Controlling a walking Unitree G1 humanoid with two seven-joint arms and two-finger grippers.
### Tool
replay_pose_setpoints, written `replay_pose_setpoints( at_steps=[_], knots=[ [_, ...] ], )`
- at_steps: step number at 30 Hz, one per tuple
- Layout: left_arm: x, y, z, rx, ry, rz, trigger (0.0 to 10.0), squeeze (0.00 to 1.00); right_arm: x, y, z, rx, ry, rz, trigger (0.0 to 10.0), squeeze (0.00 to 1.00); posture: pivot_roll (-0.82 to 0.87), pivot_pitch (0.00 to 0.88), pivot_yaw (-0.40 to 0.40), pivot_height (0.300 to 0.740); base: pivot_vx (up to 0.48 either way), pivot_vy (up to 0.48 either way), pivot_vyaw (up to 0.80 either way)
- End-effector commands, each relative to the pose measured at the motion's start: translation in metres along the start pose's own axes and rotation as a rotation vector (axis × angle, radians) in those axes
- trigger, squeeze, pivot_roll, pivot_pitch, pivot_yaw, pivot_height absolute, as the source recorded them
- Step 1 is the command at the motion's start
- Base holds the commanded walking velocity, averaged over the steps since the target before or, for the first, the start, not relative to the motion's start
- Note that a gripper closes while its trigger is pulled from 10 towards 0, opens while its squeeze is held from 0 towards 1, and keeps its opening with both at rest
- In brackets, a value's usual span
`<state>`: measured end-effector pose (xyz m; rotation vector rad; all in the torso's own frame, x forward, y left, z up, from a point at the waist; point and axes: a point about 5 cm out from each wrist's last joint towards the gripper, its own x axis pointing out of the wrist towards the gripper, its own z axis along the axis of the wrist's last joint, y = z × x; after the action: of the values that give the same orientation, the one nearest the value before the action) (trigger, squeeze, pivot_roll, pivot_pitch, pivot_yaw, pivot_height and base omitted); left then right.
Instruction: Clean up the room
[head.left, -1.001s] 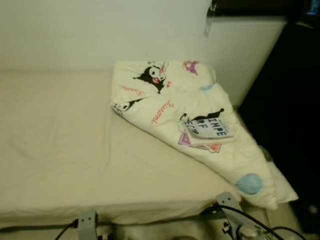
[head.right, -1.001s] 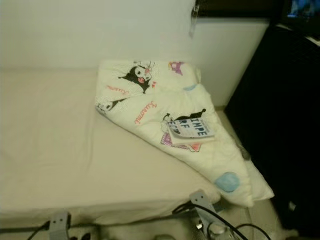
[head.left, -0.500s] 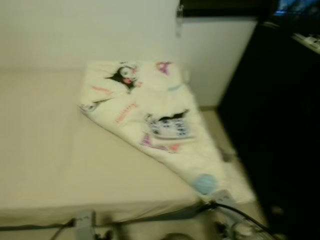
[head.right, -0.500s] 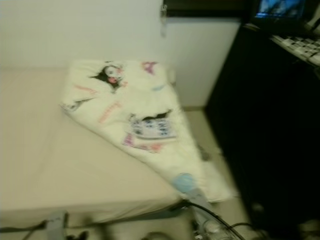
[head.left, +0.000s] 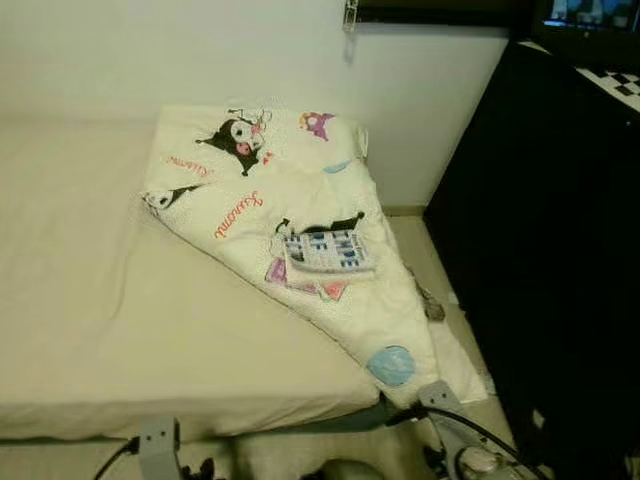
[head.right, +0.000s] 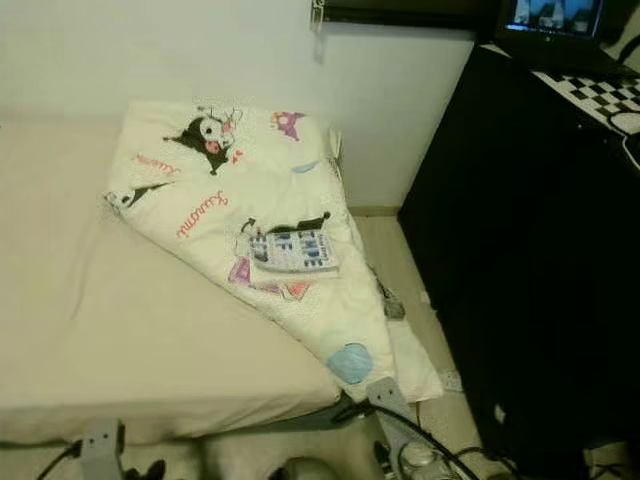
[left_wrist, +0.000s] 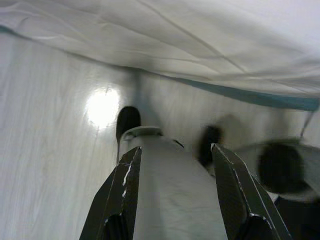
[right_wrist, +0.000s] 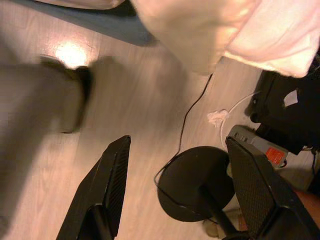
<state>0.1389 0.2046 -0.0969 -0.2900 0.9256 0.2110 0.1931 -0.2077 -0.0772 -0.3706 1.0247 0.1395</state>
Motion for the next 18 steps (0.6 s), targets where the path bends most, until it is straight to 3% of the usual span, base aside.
replay_pose_setpoints(
  at_steps=[1,14,17,18],
  knots=[
    [-0.002,-0.002,-0.009,-0.021,0.027,0.01,10.0,0.0,-0.001,-0.003,-0.004,0.0,0.019,-0.006,10.0,0.0,-0.13,0.0,-0.015,0.74,0.0,0.0,0.0],
    [-0.003,-0.001,-0.015,-0.05,0.033,0.017,10.0,0.0,-0.001,0.002,-0.005,-0.008,0.002,0.018,10.0,0.0,-0.12,0.0,-0.011,0.74,0.0,0.0,0.0],
    [-0.004,-0.001,-0.016,-0.055,0.031,0.012,10.0,0.0,0.0,0.005,0.002,-0.004,-0.028,0.03,10.0,0.0,-0.11,0.0,-0.012,0.74,0.0,0.0,0.0],
    [-0.003,-0.001,-0.014,-0.064,0.023,0.007,10.0,0.0,0.001,0.005,0.013,0.05,-0.07,0.04,10.0,0.0,-0.11,0.0,-0.01,0.74,0.0,0.0,0.0]
  ],
)
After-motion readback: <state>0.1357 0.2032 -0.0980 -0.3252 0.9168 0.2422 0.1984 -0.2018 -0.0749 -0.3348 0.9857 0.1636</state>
